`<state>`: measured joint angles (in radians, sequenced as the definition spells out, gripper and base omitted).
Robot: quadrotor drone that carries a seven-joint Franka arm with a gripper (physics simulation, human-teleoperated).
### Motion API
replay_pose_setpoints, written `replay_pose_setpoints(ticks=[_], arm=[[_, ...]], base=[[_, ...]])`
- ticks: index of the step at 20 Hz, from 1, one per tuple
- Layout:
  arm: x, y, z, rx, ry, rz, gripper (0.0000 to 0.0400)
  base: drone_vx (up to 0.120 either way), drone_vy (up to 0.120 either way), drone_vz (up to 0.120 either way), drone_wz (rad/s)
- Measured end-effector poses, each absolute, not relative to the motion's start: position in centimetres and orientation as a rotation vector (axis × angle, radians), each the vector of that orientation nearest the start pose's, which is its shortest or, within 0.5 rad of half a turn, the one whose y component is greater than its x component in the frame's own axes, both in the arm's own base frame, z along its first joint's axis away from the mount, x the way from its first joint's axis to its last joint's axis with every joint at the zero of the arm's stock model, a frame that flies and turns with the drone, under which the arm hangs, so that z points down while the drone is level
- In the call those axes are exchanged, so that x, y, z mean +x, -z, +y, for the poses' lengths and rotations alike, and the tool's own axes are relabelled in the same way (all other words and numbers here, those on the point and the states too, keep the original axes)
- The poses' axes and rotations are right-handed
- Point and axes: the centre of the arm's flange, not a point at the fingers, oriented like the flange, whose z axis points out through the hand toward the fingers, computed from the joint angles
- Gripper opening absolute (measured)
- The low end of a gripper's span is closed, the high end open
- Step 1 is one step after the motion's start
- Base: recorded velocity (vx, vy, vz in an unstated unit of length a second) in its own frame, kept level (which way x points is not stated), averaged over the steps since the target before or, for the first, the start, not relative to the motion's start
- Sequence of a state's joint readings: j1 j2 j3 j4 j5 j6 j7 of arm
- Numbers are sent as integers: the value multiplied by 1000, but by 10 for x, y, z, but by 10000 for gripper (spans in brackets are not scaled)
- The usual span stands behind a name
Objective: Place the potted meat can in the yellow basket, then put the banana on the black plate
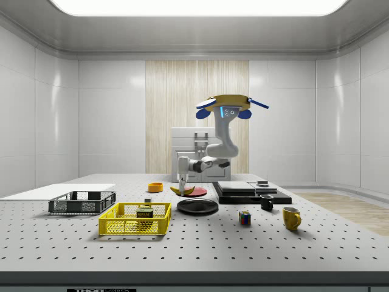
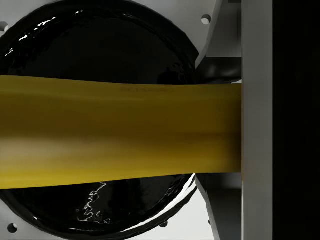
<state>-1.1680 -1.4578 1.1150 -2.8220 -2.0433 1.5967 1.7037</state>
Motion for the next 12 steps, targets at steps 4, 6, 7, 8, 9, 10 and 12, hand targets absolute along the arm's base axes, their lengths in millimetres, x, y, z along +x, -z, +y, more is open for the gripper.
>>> replay_pose_setpoints(ticks=[4,6,7,8,9,10,12], arm=[[303,-561,-2,-6,-822,4,200],[303,-561,-2,-6,-822,4,200],[303,-561,-2,-6,-822,4,200],[303,-561,-2,-6,-822,4,200],[303,-561,-2,-6,-822,4,200],[303,-561,-2,-6,-822,4,200],[303,-561,-2,-6,-822,4,200]], base=[[-120,0,0,0],[-120,0,0,0],[-120,0,0,0],[-120,0,0,0],[-120,0,0,0],[-120,0,0,0],[-120,0,0,0]])
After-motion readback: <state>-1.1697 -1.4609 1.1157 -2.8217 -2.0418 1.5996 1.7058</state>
